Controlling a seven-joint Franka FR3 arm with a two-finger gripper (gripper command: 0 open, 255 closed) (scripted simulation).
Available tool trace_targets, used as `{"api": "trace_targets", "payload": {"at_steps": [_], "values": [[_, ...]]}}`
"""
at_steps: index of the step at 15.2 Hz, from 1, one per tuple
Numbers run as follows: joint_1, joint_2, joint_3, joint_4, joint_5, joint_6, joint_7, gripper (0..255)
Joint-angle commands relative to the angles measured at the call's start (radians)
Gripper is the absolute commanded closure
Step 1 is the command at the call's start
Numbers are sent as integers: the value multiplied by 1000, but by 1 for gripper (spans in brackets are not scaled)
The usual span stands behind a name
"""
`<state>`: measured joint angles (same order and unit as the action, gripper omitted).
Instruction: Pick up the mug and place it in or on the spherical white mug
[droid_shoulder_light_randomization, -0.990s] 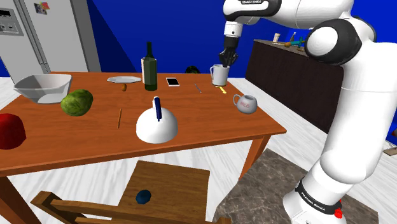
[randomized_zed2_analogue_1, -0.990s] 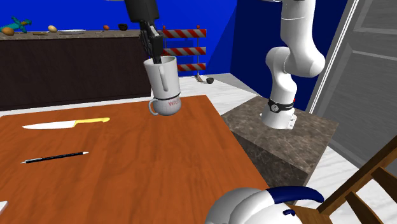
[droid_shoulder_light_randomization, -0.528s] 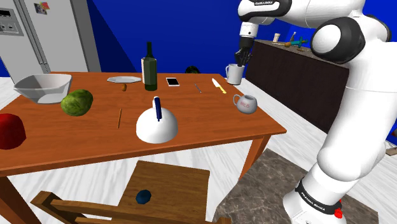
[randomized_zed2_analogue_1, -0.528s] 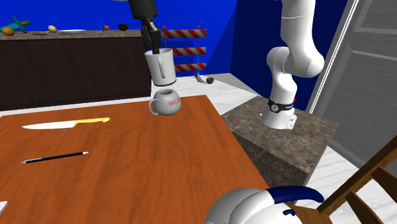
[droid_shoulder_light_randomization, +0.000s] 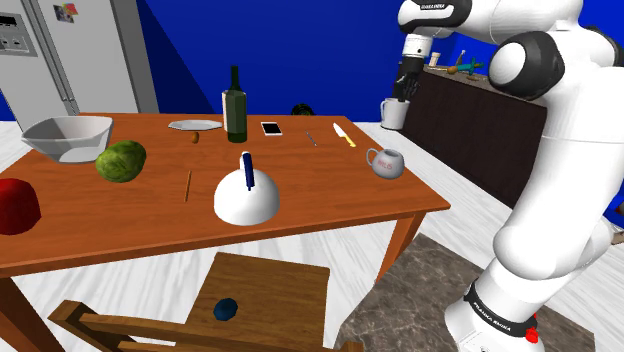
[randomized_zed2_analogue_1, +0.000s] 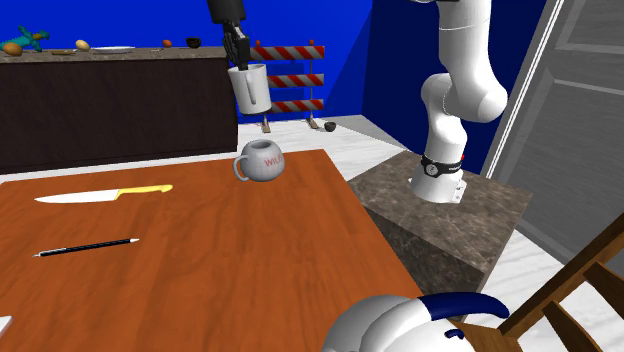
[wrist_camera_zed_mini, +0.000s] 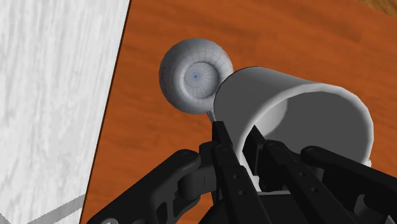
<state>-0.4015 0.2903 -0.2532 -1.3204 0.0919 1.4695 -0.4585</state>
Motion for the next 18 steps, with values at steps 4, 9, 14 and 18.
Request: {"api": "trace_targets", "payload": {"at_steps": [4, 9, 14, 18], "values": [[-12, 1, -7, -53, -1, 53, -26, 255], [-8, -8, -6, -134, -3, 125, -27, 255], [-5, -10, -5, -203, -3, 193, -29, 255], [-3, -7, -4, -253, -1, 245, -31, 255]]}}
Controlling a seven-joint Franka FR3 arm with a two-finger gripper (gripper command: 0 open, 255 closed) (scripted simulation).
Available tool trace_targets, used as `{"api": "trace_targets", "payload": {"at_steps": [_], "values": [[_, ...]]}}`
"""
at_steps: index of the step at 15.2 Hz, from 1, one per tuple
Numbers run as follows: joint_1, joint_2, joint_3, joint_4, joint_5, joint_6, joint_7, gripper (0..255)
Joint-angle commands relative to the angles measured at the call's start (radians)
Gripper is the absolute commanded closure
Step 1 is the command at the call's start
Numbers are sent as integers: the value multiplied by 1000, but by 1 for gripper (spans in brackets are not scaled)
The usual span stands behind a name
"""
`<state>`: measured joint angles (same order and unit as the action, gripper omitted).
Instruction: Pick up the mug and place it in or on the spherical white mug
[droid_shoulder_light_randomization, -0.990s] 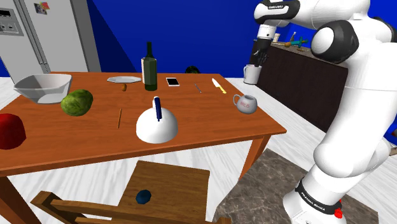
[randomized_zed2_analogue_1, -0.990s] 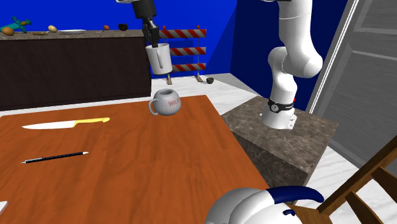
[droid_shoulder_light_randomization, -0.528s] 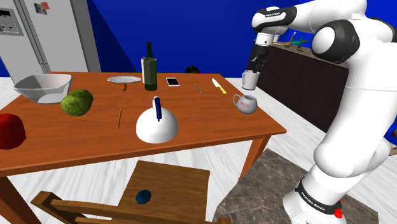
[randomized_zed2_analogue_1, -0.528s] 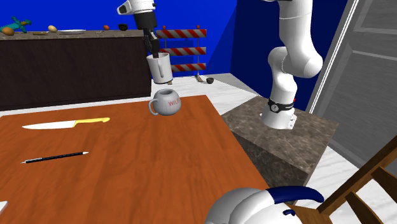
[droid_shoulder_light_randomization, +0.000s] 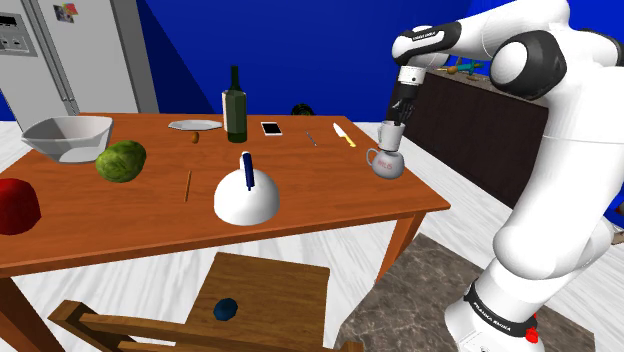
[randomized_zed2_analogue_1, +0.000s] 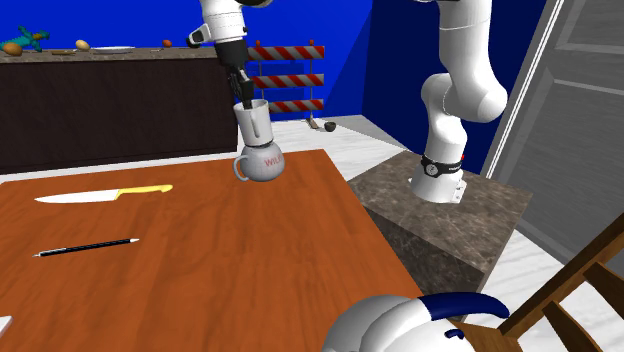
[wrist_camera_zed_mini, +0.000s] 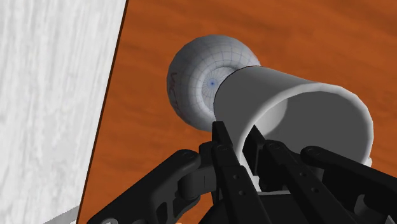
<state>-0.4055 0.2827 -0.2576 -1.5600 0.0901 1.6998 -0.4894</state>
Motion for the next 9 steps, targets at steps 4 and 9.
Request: {"api": "trace_targets", "payload": {"at_steps": [4, 9], "values": [[1, 3, 1, -36, 2, 40, -1, 255], [1, 4, 1, -36, 2, 40, -1, 255]]}}
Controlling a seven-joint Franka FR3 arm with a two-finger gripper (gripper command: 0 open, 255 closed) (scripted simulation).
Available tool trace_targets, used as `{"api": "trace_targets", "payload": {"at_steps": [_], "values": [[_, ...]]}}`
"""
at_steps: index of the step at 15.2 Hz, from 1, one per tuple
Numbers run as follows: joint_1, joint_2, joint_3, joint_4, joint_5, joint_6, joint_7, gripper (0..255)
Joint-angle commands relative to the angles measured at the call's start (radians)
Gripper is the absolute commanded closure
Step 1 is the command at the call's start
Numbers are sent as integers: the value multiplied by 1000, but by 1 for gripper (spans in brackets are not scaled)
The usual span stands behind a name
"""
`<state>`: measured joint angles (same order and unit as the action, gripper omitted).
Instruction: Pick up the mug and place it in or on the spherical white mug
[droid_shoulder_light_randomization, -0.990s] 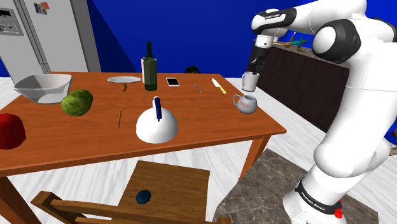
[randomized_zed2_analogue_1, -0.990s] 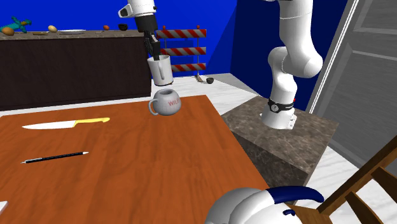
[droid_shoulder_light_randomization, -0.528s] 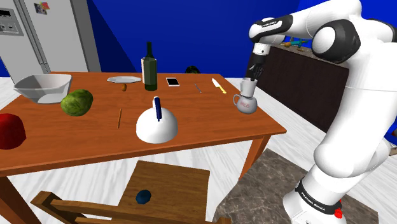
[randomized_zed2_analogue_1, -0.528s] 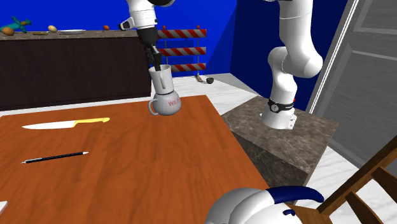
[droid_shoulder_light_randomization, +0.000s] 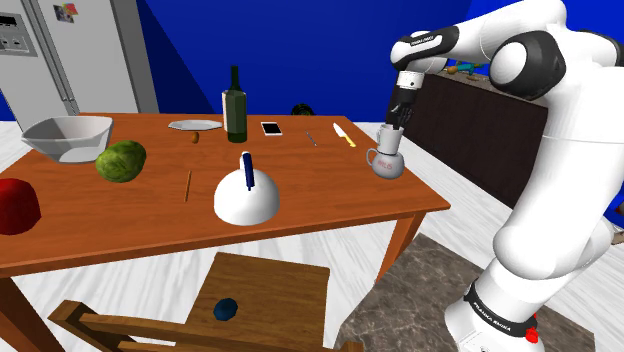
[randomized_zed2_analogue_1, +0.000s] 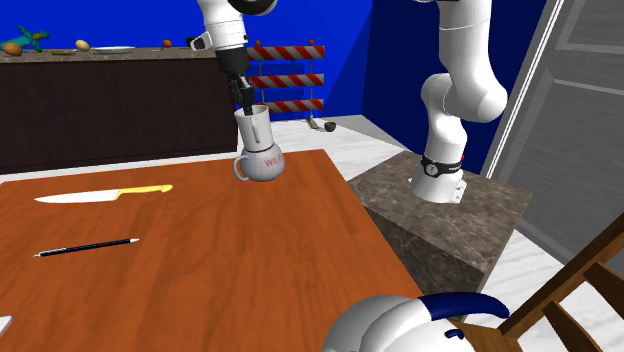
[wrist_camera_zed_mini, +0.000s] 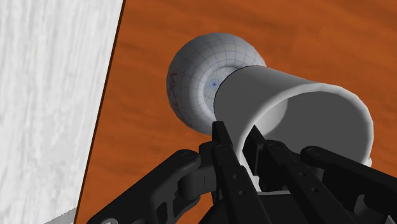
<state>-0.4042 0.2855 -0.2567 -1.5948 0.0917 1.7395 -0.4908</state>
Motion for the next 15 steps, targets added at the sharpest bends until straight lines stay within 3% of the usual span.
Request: {"api": "trace_targets", "payload": {"at_steps": [1, 6, 10, 15], "values": [[0, 1, 0, -1, 0, 0, 0, 0], [0, 1, 0, -1, 0, 0, 0, 0], [-10, 20, -3, 152, 3, -134, 1, 0], [-10, 20, -3, 152, 3, -134, 1, 0]]}}
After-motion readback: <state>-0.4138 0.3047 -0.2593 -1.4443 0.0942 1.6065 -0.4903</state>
